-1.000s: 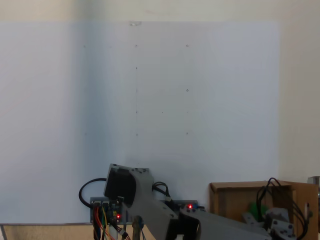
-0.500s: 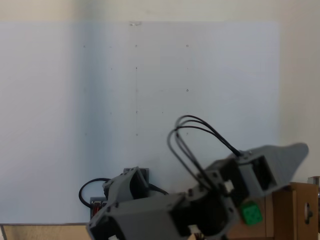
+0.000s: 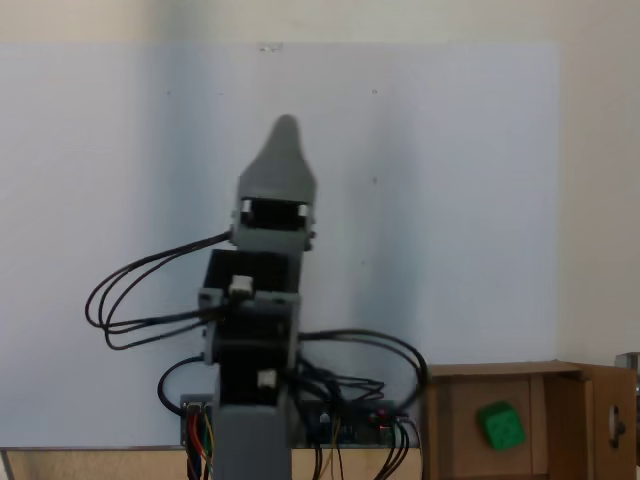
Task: Grasp a green dice and put it in the bin.
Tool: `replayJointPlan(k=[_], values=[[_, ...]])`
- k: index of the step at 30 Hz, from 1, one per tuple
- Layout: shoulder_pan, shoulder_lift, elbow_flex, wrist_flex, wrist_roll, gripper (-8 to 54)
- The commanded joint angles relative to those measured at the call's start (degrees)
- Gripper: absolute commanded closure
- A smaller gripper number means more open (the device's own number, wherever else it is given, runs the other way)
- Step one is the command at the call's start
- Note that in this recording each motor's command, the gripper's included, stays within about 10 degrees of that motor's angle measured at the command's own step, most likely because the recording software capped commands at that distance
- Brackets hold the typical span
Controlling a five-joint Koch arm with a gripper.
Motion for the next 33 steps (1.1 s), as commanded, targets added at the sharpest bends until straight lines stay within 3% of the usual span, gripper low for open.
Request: replayJointPlan(k=[1,6,24,33], values=[[-8.79,6.59,7.82,-9.47,-0.26,2.3],[-8.26,12.57,26.46,-18.88,-5.80,2.4],[-2.46,15.47,29.44,-50.17,-5.10,2.3],[-2.81,20.57,38.14,-63.96,-5.10,2.1]])
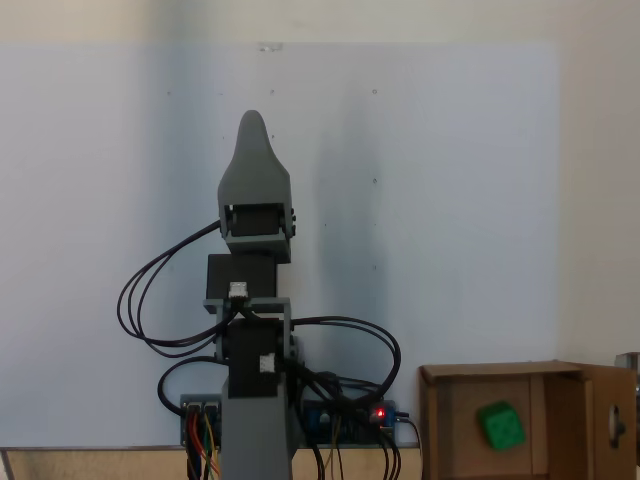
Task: Grasp a green dice and put it in the bin.
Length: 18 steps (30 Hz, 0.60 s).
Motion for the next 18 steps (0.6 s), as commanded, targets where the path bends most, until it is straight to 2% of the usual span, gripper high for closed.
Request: replayJointPlan(k=[1,18], values=[[-0.26,6.15,-1.14,-9.56,-2.46,2.2],[0.26,6.50,7.82,-32.08,-2.55,1.8]])
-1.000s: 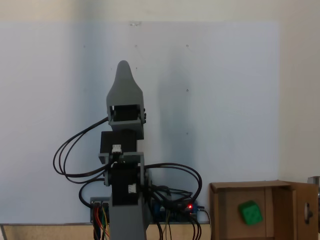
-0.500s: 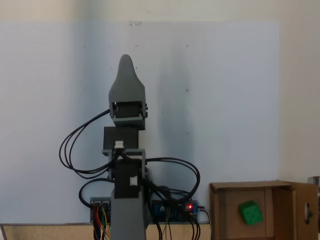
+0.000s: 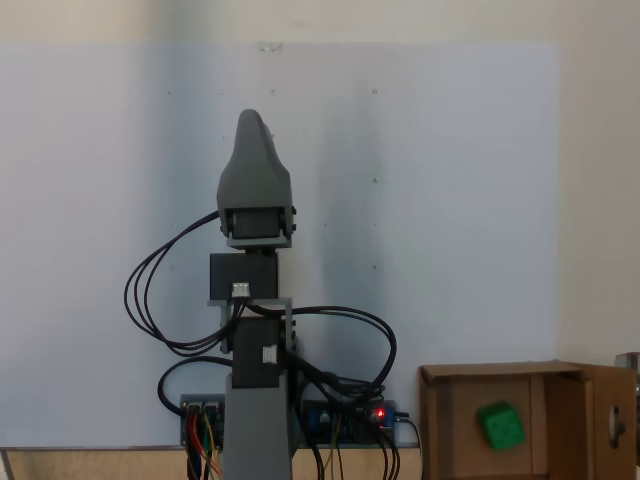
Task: Grasp a green dice and put it in the bin.
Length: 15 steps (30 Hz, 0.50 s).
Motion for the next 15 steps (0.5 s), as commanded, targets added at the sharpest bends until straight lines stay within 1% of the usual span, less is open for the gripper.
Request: replayJointPlan(k=[1,9,15], values=[[0.00,6.50,-0.09,-7.12,-2.55,1.8],[-0.18,6.50,5.54,-7.65,-2.29,0.3],[-0.26,6.68,11.87,-13.97,-2.37,0.1]])
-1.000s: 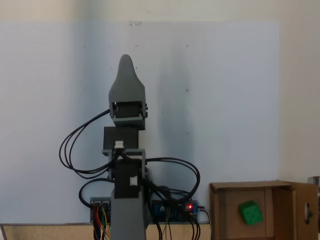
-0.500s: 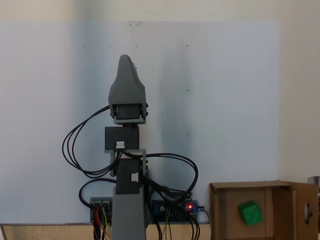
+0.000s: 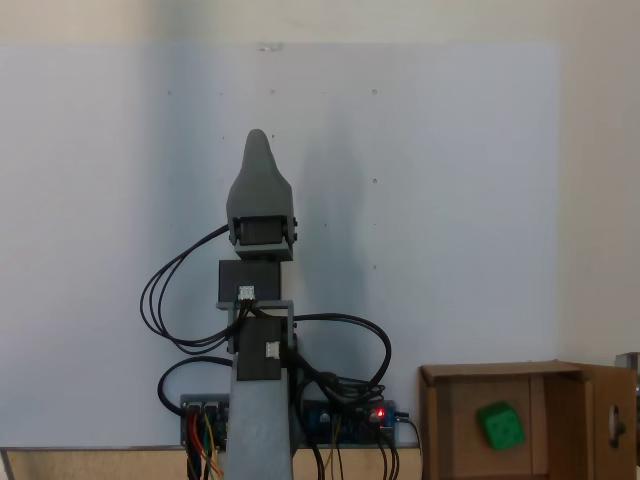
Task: Grasp a green dice and put it in the bin.
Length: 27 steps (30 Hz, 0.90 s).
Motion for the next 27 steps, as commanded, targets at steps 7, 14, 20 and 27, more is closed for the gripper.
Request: replayJointPlan(k=[7,14,20,27], values=[[0.18,6.59,6.86,-17.29,-2.37,0.2],[-1.93,6.42,13.01,-23.99,-2.37,0.3],[-4.48,6.15,19.16,-25.58,-2.37,0.3],[-4.22,5.89,20.83,-34.35,-2.37,0.3]])
